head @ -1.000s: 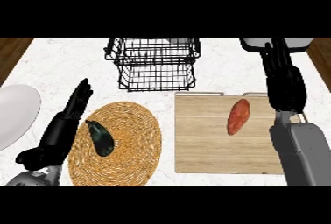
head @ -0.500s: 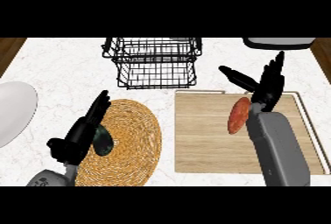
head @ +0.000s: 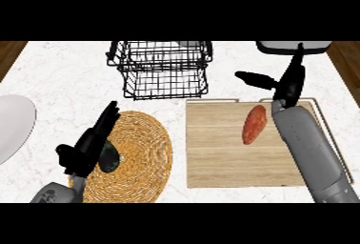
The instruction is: Pick the sweet potato from the tray and place it in the tiered basket
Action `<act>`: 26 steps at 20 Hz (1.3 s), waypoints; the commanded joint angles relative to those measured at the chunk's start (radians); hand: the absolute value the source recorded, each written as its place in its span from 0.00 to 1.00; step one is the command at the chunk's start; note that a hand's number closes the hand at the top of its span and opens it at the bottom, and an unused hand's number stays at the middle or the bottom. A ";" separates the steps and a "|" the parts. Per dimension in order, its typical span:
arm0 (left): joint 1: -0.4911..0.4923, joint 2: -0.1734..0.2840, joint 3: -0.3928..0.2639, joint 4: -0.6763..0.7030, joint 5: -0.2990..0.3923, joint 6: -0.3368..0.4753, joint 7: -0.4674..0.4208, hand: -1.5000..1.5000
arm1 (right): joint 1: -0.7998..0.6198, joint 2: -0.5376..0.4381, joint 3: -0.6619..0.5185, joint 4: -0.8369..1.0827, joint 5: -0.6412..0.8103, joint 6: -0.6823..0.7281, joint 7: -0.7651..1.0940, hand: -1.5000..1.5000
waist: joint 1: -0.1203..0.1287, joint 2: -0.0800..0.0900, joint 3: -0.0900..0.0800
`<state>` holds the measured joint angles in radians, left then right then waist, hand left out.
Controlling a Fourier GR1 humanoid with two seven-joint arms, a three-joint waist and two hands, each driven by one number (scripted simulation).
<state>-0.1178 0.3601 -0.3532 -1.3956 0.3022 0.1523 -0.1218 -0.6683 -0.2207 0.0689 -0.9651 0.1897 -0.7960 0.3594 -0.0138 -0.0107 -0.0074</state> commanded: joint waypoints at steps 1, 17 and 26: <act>-0.005 -0.004 0.001 0.016 -0.010 0.008 0.001 0.50 | -0.023 -0.108 0.126 0.117 0.108 0.174 0.238 0.00 | -0.013 -0.008 -0.007; 0.005 -0.027 0.018 0.032 0.000 -0.015 -0.023 0.50 | -0.315 -0.164 0.286 -0.116 0.013 0.918 1.061 0.00 | -0.012 -0.007 0.005; -0.006 -0.023 0.023 0.043 -0.021 -0.023 -0.020 0.50 | -0.240 -0.147 0.338 -0.082 0.096 0.868 1.127 0.00 | 0.000 0.000 0.005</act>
<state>-0.1246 0.3363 -0.3247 -1.3383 0.2916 0.1257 -0.1542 -0.9158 -0.4059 0.3825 -1.0858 0.2631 0.0448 1.2369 -0.0262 -0.0151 -0.0029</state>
